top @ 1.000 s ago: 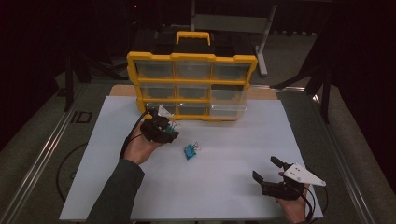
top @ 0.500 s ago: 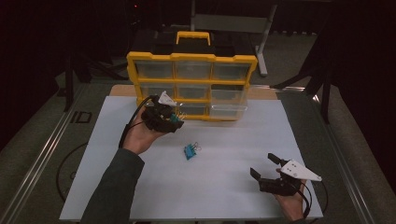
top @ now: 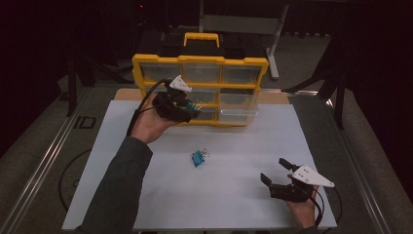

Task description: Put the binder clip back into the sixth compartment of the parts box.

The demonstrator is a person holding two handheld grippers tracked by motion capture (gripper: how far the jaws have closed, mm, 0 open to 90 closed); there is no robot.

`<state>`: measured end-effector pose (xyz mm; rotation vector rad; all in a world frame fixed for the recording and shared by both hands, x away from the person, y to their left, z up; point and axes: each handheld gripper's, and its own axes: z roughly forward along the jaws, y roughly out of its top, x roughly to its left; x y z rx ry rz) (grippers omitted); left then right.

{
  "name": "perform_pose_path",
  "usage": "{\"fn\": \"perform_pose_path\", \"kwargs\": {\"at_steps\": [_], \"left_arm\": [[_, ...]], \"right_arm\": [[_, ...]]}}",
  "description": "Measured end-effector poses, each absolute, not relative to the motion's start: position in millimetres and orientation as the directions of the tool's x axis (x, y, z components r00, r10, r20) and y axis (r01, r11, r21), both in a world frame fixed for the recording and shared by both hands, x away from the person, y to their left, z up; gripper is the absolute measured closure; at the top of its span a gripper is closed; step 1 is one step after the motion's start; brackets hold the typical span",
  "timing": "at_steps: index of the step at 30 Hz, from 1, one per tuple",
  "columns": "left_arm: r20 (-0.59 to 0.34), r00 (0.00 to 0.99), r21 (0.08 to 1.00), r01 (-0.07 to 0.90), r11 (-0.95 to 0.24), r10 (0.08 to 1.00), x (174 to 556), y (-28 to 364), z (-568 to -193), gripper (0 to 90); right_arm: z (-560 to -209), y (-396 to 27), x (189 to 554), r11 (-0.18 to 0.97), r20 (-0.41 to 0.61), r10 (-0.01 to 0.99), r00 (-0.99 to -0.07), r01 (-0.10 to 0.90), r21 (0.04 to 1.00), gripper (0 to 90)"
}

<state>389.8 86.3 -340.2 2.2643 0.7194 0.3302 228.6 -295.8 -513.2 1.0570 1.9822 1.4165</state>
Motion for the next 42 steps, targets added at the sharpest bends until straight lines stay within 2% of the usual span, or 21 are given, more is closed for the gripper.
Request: {"fn": "perform_pose_path", "kwargs": {"at_steps": [18,31,40,41,42], "left_arm": [[0.042,0.869,0.705,0.324,-0.631,0.493,417.5,37.4,-299.7,50.0],[0.033,0.865,0.678,0.348,-0.647,0.5,433.9,0.7,-306.5,50.0],[0.006,0.855,0.656,0.388,-0.647,0.518,445.5,-16.7,-324.0,49.6],[-0.008,0.852,0.657,0.399,-0.64,0.523,446.5,-16.7,-326.3,48.3],[-0.015,0.849,0.656,0.406,-0.636,0.528,446.7,-16.7,-328.2,41.2]], "right_arm": [[-513.8,-295.1,226.9,0.161,0.056,0.813,-0.579,0.316,0.935,9.4],[-514.1,-294.6,226.3,0.16,0.06,0.812,-0.581,0.32,0.934,9.5],[-513.8,-294.7,225.7,0.159,0.058,0.811,-0.582,0.315,0.936,9.5],[-513.7,-294.8,225.6,0.159,0.057,0.811,-0.582,0.314,0.936,9.4],[-513.7,-295.1,225.5,0.157,0.059,0.812,-0.581,0.314,0.936,9.5]]}}
